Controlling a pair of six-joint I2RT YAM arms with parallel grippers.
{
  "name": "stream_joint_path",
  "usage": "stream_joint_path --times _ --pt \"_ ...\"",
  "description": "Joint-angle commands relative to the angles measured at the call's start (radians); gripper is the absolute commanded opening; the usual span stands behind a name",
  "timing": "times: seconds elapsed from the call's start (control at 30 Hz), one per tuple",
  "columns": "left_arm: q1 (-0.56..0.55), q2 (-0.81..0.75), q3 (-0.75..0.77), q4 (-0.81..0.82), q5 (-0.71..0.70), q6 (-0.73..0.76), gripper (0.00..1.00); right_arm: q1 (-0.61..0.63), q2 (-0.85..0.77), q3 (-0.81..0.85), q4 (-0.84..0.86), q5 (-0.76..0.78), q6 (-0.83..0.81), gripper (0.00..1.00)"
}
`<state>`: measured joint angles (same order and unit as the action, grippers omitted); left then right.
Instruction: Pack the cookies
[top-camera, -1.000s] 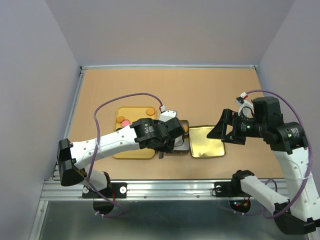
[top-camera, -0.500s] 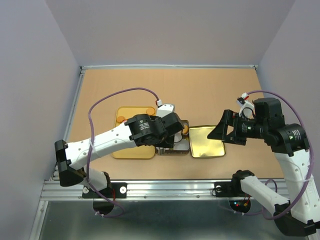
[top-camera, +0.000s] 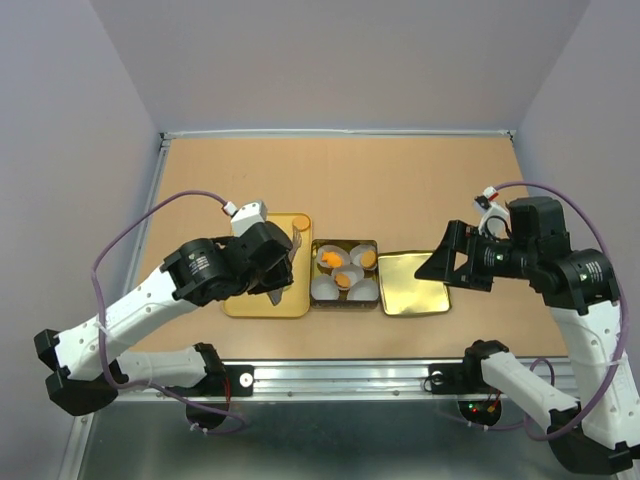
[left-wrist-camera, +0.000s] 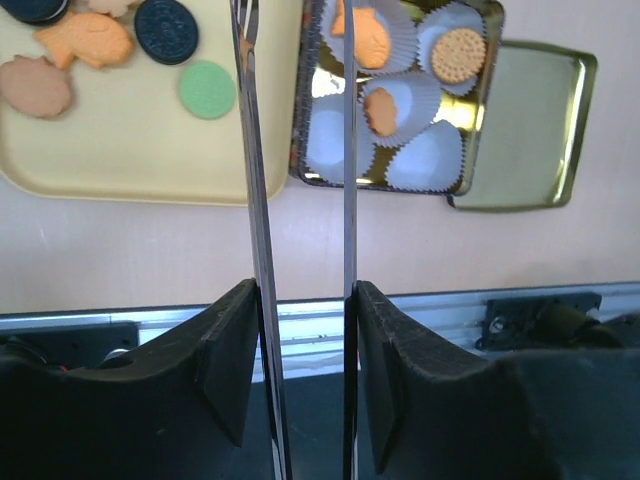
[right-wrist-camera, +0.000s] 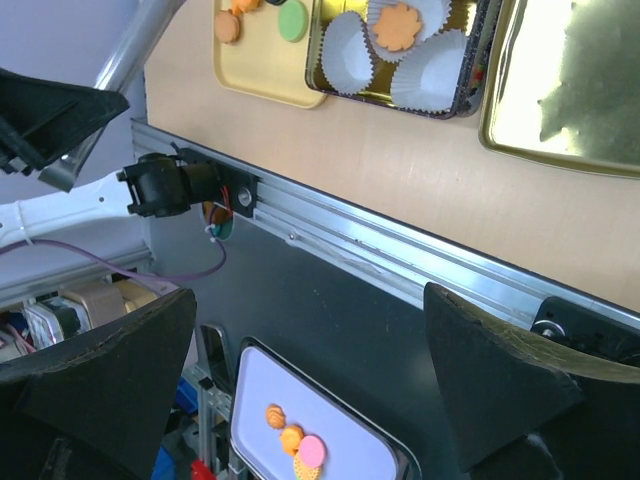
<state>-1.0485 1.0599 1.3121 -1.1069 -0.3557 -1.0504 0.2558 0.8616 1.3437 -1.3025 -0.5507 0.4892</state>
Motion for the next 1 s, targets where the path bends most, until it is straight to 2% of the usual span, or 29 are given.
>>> stream_joint_path --times 0.0,0.2,0.33,0.57,0.97 --pt "0.047 -0.014 -0.054 -0.011 0.015 -0.046 0.51 0.003 -0.021 -0.012 0.014 -0.018 -0.015 1.0" --pt "0.123 0.057 -0.045 0.022 0.03 0.078 0.52 0.003 -0.027 -0.023 0.014 -0.023 -0.015 1.0" --pt "0.188 0.129 -0.016 0.097 0.058 0.182 0.6 0.003 -0.026 -0.031 0.014 -0.022 -0.015 1.0" --pt "0.234 0.29 -0.005 0.15 0.075 0.331 0.65 0.003 -0.016 -0.029 0.017 -0.002 -0.021 1.0" --pt "0.329 0.48 0.022 0.255 0.099 0.503 0.64 0.01 0.069 0.011 0.066 0.063 -0.04 1.0"
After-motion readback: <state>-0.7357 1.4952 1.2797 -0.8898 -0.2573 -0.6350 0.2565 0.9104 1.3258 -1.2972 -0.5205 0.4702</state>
